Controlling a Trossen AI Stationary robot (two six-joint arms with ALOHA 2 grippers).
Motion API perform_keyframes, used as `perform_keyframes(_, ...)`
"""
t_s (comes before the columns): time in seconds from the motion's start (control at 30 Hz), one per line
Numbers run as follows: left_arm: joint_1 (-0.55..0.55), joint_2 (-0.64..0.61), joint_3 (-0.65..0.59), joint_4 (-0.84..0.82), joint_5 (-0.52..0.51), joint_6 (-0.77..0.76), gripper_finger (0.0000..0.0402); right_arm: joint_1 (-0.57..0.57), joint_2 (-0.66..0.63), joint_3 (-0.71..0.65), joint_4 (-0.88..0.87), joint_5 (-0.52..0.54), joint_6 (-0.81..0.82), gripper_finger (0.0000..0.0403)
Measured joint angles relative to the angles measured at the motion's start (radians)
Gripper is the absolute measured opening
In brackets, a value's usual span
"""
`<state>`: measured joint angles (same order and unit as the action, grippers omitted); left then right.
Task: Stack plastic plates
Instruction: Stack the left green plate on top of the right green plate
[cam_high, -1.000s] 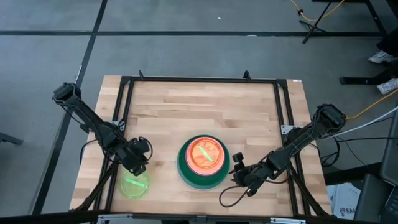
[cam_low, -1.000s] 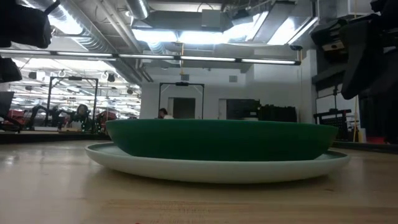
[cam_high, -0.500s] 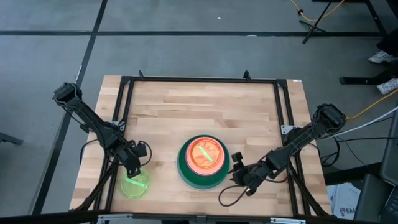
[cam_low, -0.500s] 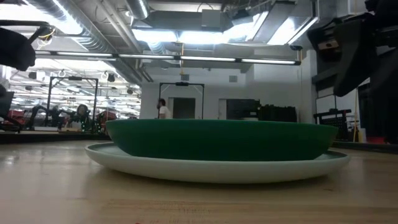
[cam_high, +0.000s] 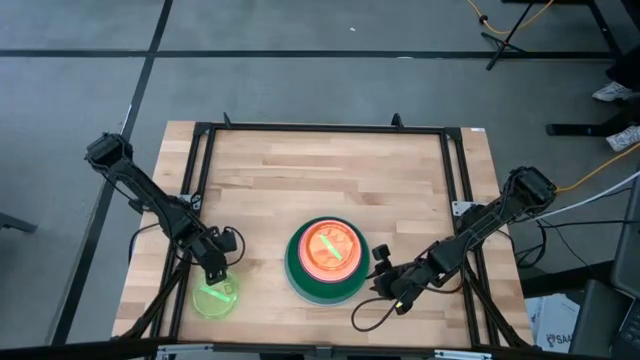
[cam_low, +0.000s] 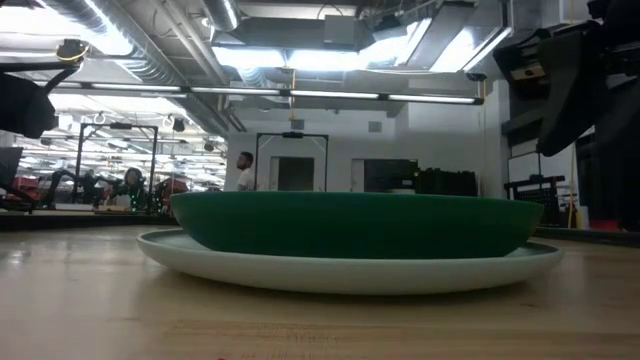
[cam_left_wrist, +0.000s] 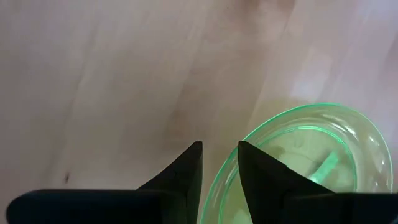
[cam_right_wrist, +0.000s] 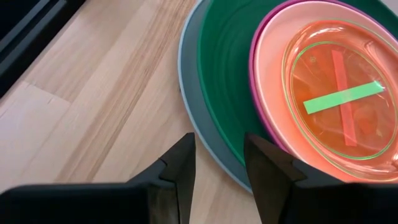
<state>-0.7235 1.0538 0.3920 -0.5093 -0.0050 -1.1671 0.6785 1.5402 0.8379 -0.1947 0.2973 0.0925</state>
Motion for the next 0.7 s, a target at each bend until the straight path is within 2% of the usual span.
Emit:
perform_keyframes(0.33, 0.000, 0.000, 0.000, -0.001, 0.099, -0.005, 0.0095, 0.000, 0.000, 0.000, 0.002, 0.000, -0.001, 0.0127)
perform_keyframes(0.7, 0.000, 0.000, 0.000, 0.044, 0.094, -0.008, 0.0095, -0.014, 0.000, 0.000, 0.018, -0.017, -0.021, 0.0127)
